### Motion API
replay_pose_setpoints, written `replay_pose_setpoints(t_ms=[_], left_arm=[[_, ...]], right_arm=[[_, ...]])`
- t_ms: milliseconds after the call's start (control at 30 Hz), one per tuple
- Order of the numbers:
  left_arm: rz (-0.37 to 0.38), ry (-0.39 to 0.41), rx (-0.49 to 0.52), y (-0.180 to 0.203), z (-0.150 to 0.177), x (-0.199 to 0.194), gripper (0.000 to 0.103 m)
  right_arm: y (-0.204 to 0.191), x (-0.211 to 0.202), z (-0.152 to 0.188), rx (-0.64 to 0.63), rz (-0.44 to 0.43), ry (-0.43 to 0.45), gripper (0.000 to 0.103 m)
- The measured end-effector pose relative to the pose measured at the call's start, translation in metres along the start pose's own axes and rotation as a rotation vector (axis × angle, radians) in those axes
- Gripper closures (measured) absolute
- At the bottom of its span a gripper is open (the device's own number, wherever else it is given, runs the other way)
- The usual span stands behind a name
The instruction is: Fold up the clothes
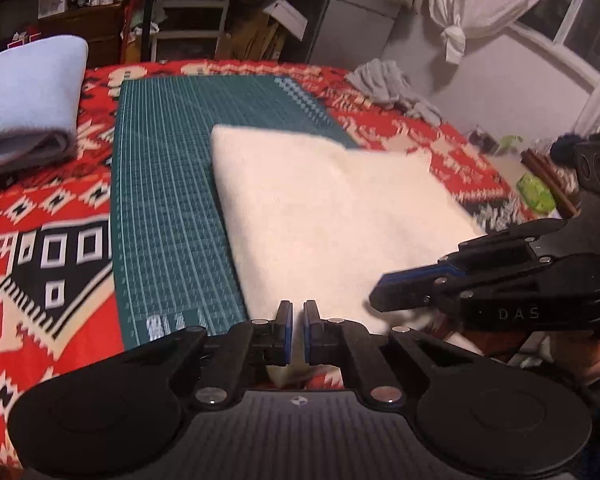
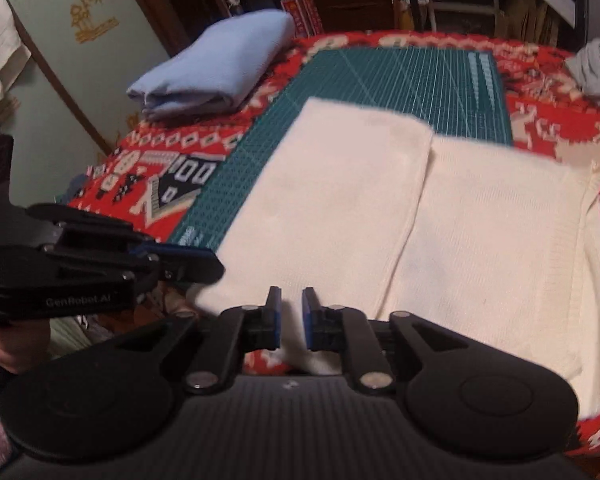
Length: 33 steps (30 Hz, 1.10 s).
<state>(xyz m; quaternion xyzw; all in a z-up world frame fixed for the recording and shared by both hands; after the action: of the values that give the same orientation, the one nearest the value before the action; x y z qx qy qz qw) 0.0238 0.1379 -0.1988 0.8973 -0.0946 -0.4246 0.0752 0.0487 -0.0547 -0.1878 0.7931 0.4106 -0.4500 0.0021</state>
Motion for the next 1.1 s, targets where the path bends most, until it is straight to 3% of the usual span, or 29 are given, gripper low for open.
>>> replay_pose_setpoints(t_ms=[233,400,533,733,867,1100], left_arm=[[-0.037,0.007,-0.011,-0.005,-0.026,0.022,0.098],[-0.060,0.005,0.014,-0.003,-0.027,0.034,0.098],[-0.056,0.002,0.024,-0.002,-0.031,0.032,0.098],[-0.024,0.057,-0.029,-0.013,-0.063,0.029,0.098],[-0.019,0.022,-0.046,-0.021,-0.078,0.049,0.098],[-0.025,-0.015,-0.046,-0.027,-0.079,0.066,0.099]], right_arm=[[-0.006,0.019,-0.032,-0.039,0.043,0.041,0.088],[0.001,0.044,-0.032,-0.073,0.093,0.033,0.091],[0.004,0.039,-0.029,-0.083,0.079,0.036,0.092],[0.010,0.027,-0.059,-0.041,0.075,0.081,0.091],[0.016,0.043,-0.076,-0.020,0.048,0.059,0.091],[0.028,0.063,-0.072,-0.032,0.048,0.015,0.095]])
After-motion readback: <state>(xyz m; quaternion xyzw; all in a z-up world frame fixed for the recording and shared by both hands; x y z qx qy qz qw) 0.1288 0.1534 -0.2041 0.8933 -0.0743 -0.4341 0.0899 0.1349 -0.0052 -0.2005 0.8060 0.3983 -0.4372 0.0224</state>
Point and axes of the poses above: each gripper's, at about its wrist camera, not at the fingertips, and x roughly the way its jaws point, y to its right, z to its underside, the point moved 3 cm from there along x, roughly the way its jaws point, and after that the axes turned 4 degrees about -z, right-handed, at the moved point
